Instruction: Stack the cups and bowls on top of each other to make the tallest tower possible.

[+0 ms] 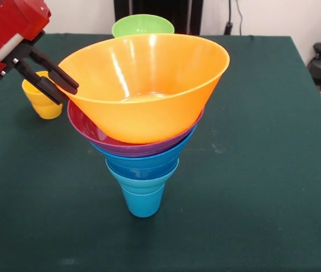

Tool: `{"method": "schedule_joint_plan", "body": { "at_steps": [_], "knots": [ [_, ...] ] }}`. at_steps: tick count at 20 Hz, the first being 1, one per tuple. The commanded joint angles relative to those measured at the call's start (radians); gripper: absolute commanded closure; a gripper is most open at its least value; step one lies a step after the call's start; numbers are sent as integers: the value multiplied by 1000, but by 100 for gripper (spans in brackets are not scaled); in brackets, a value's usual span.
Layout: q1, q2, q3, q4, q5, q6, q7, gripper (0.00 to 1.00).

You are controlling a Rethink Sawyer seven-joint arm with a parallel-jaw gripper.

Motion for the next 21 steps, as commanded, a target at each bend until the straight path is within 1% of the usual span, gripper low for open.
{"method": "schedule_joint_plan", "body": {
  "at_steps": [1,21],
  "knots": [
    [23,29,0,56,-53,-40,-349,100],
    [32,30,-1,33,-63,-22,-359,100]
  ]
}}
